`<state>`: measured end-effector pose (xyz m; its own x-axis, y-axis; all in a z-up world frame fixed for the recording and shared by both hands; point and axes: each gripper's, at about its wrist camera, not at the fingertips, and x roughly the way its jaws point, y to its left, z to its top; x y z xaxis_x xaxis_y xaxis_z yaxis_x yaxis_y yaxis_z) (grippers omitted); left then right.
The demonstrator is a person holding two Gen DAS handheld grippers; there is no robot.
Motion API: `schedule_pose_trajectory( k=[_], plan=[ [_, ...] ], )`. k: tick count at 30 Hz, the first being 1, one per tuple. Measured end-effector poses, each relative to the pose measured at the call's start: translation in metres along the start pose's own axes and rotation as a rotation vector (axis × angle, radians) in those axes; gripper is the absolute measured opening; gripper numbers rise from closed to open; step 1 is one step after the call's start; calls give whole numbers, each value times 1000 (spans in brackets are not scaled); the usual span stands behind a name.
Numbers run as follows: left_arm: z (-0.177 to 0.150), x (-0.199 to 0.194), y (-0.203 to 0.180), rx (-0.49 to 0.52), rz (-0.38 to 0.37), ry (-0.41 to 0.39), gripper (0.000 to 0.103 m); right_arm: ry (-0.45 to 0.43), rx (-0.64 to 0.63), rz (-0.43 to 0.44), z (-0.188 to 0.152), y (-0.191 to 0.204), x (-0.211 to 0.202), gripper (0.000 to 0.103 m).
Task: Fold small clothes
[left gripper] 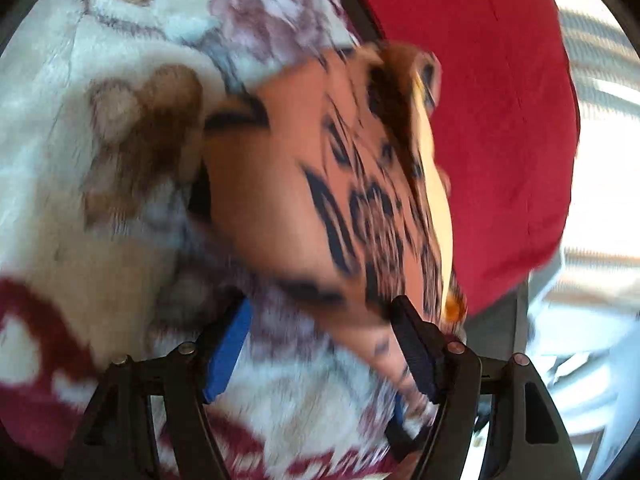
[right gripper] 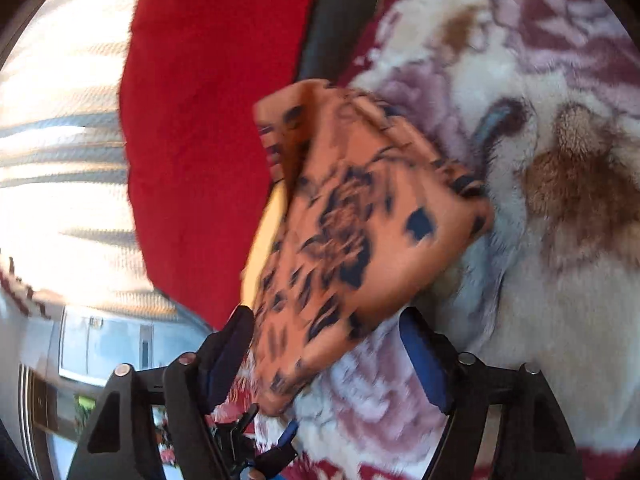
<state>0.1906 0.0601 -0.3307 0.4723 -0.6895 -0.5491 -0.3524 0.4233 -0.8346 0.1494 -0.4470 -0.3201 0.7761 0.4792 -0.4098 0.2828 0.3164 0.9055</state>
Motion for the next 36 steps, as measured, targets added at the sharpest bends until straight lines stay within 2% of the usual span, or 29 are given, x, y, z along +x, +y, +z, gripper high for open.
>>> schedule_pose_trajectory(
  k=[2, 4, 6, 7, 8, 9, 10, 11, 12, 14, 16, 17, 19, 21, 22, 23, 25, 27, 30, 31, 32, 34, 36],
  plan=[
    [8, 4, 1, -33, -19, -29, 84, -33, 28, -2, 7, -8, 8, 66],
    [15, 4, 2, -79, -51, -80, 85, -80, 29, 2, 13, -7, 11, 66],
    [23, 2, -1, -79, -78, -129, 85, -108, 8, -17, 17, -5, 16, 60],
    [26, 3, -2, -80, -65, -136, 85, -116, -5, -39, 20, -4, 21, 57],
    [27, 2, -3, -78, -56, -148, 83, -127, -18, -63, 21, -2, 25, 46],
    [27, 1, -4, -70, -49, -159, 81, -137, -39, -84, 22, -2, 31, 30],
    [27, -1, -7, -46, -25, -170, 67, -136, -47, -105, 23, -2, 36, 27],
    [26, 7, -14, -27, 0, -171, 42, -142, -50, -118, 23, -1, 38, 24],
    [27, 10, -20, -11, 15, -154, 32, -144, -64, -123, 23, 2, 39, 19],
    [29, 4, -32, -22, -22, -137, 21, -176, -133, -124, 21, 23, 36, 16],
    [33, -11, -57, 17, -67, -149, 19, -229, -163, -37, 20, 42, 24, 15],
    [36, -23, -76, 55, -113, -173, 19, -274, -201, 16, 18, 57, 14, 15],
    [38, -51, -112, 159, -175, -258, 19, -387, -385, 54, 2, 96, -5, 15],
    [35, -63, -125, 238, -172, -328, 19, -404, -442, 66, -6, 108, -6, 15],
    [36, -61, -122, 241, -141, -318, 19, -380, -427, 60, -4, 105, -2, 15],
    [39, -53, -116, 224, -108, -283, 19, -337, -374, 12, 1, 95, 7, 15],
    [38, -39, -89, 152, -20, -205, 19, -305, -332, -48, 8, 81, 9, 15],
    [35, -21, -64, 99, 64, -153, 19, -279, -318, -70, 6, 74, 7, 15],
    [34, -21, -53, 84, 70, -177, 20, -267, -348, -87, -1, 76, 2, 15],
    [36, -23, -55, 79, 71, -183, 25, -262, -356, -97, -2, 74, 1, 15],
    [28, -25, -52, 81, 62, -185, 39, -252, -353, -102, -4, 72, 2, 15],
    [27, -10, -54, 95, 42, -181, 58, -207, -316, -123, 3, 61, 1, 17],
    [25, 4, -55, 103, 64, -175, 59, -185, -272, -132, 5, 50, 8, 21]
  ],
)
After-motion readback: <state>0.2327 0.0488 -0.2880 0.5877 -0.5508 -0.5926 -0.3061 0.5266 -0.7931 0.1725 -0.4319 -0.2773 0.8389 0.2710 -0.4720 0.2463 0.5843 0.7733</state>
